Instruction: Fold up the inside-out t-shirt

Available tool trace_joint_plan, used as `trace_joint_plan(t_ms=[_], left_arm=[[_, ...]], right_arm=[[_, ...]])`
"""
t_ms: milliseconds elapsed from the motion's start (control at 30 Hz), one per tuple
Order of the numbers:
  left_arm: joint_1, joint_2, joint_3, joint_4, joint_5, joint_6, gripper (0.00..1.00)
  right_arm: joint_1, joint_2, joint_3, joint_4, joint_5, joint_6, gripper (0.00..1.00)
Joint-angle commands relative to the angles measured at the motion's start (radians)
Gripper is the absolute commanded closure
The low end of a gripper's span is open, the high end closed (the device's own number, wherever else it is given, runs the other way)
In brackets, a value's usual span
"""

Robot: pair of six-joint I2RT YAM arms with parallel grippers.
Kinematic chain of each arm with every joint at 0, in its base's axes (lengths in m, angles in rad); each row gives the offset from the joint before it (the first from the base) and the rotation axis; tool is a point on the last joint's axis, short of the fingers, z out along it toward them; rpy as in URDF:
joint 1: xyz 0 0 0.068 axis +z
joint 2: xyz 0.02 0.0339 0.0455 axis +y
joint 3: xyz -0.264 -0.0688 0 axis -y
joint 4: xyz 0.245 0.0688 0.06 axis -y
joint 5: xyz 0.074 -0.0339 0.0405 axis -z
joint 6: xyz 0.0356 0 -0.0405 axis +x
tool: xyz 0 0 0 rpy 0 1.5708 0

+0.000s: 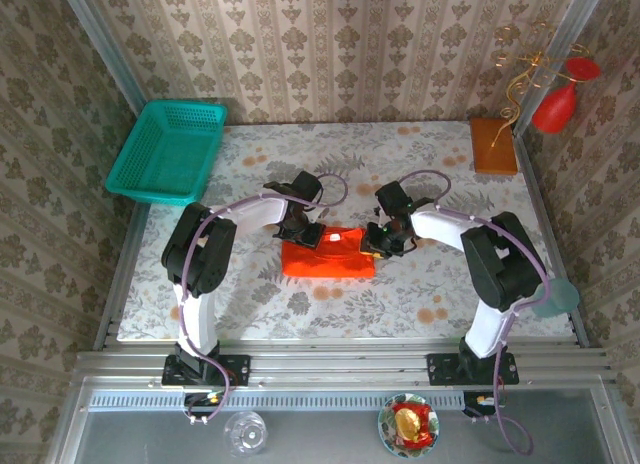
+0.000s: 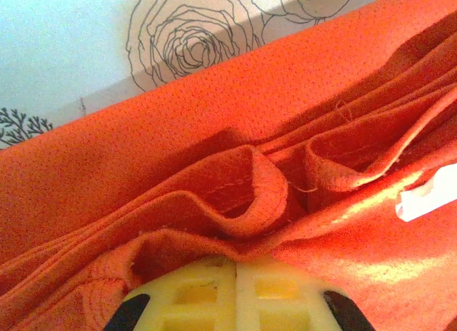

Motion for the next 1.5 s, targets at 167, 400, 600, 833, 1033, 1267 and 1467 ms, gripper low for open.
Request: trace_joint_plan(t_ms=[167,400,600,833,1033,1267,1467], left_arm=[[0.008,0.029,-0.013,-0.047,-0.046,0.011,1.0],[0.008,0.031,-0.01,-0.048,-0.046,0.014,1.0],[0.007,0.032,-0.015,-0.044,-0.043,0.014,1.0],[0.007,0.038,-0.028,-0.03,-0.034,0.009,1.0],[0.013,-0.033,-0.041,0.008,0.017,-0.003,0.94],[0.087,-0.24,-0.067,0.078,0.088,-0.061,0.73],[0.156,-0.317,-0.123,0.089,0.117,-0.07,0.72]], right_arm=[[-0.002,-0.064,0.046,-0.149,0.132,-0.024,0.65],[0.021,0.024,0.095,-0.164,0.146,-0.032,0.61],[0.048,0.108,0.149,-0.16,0.131,-0.034,0.6],[0.073,0.156,0.184,-0.205,0.202,-0.045,0.67],[0.068,0.149,0.18,-0.222,0.231,-0.056,0.84],[-0.01,0.149,0.239,-0.342,0.32,-0.167,0.92],[-0.122,0.187,0.364,-0.452,0.478,-0.349,0.93]])
